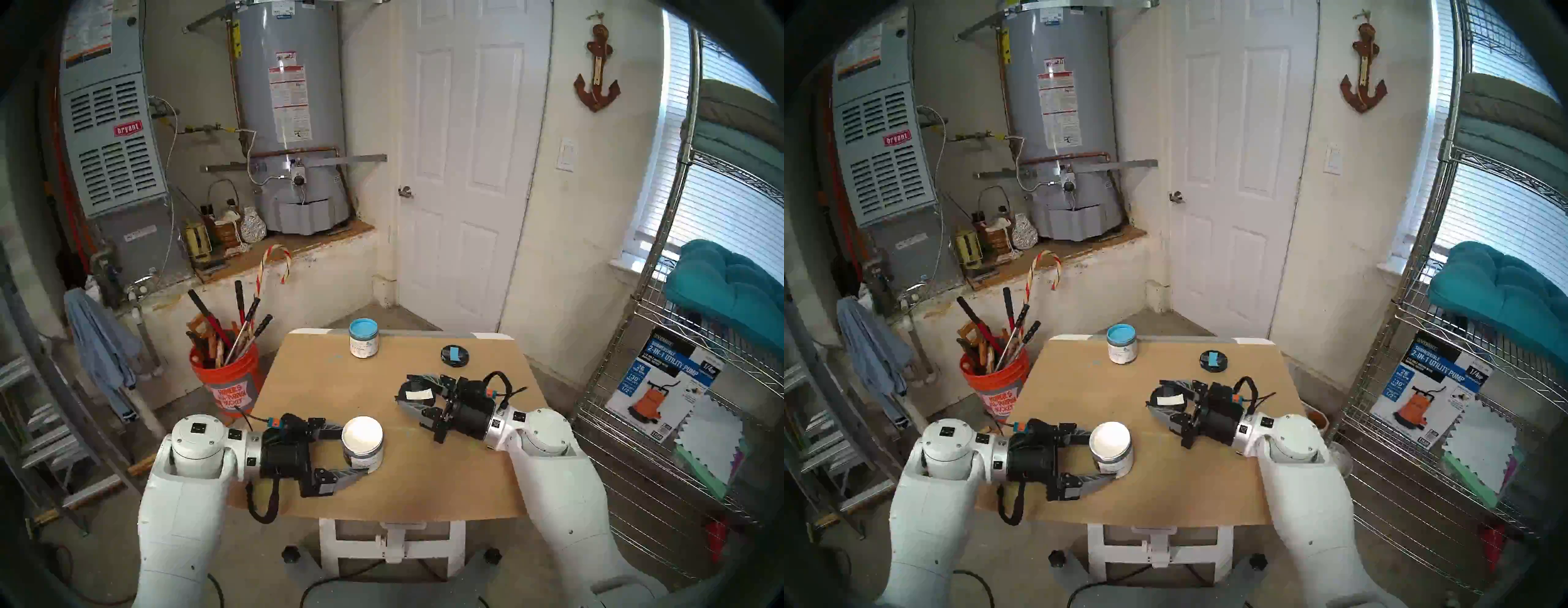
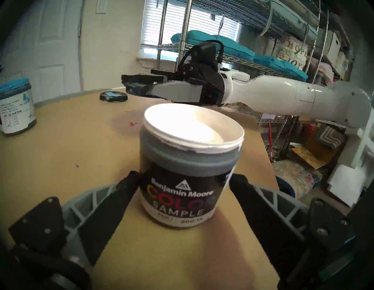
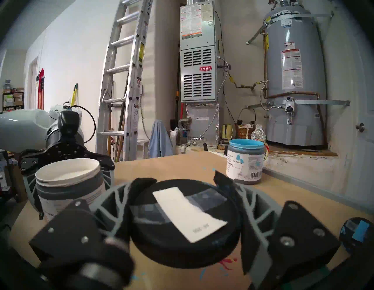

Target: Open paint jar

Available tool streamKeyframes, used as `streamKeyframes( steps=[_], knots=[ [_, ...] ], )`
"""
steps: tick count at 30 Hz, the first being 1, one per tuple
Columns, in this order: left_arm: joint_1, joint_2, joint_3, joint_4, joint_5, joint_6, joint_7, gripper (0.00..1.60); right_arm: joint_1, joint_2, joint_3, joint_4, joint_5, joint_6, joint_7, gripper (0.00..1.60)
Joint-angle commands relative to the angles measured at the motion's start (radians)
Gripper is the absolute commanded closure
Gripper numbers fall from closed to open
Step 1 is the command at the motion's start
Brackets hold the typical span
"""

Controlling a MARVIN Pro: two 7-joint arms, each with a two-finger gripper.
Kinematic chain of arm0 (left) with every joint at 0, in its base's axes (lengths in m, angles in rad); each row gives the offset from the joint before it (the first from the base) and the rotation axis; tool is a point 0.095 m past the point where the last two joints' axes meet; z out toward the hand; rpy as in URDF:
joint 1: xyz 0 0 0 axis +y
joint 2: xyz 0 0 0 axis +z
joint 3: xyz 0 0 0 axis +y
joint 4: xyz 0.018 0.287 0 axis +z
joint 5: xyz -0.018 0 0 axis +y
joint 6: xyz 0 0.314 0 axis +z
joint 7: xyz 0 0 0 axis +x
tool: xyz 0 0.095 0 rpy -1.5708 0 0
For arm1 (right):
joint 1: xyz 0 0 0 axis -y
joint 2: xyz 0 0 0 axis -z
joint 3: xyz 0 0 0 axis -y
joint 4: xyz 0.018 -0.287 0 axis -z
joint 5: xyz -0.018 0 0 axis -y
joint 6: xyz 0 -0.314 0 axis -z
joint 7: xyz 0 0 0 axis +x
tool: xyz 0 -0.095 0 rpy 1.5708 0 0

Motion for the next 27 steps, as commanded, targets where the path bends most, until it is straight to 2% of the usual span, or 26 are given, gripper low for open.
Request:
streamKeyframes(
  steps=[1,8,22,25,27],
  knots=[
    [-0.008,0.007,-0.006,-0.015,-0.010,-0.005,0.001,0.00,0.011,-0.005,0.001,-0.016,0.012,0.004,0.008,1.07],
    [-0.001,0.020,-0.025,-0.025,-0.016,0.004,0.001,0.00,0.016,-0.007,0.002,-0.011,0.010,0.002,0.012,1.07],
    [0.066,0.042,-0.085,-0.093,-0.024,0.025,0.001,0.00,0.026,-0.010,0.002,0.001,0.004,-0.001,0.011,1.07],
    [0.084,0.047,-0.100,-0.111,-0.029,0.030,0.001,0.00,0.024,-0.011,0.002,0.000,-0.005,-0.009,0.000,1.06],
    [0.109,0.044,-0.128,-0.137,-0.036,0.030,0.001,0.00,0.020,-0.007,0.000,-0.007,-0.039,-0.024,-0.036,1.07]
  ],
)
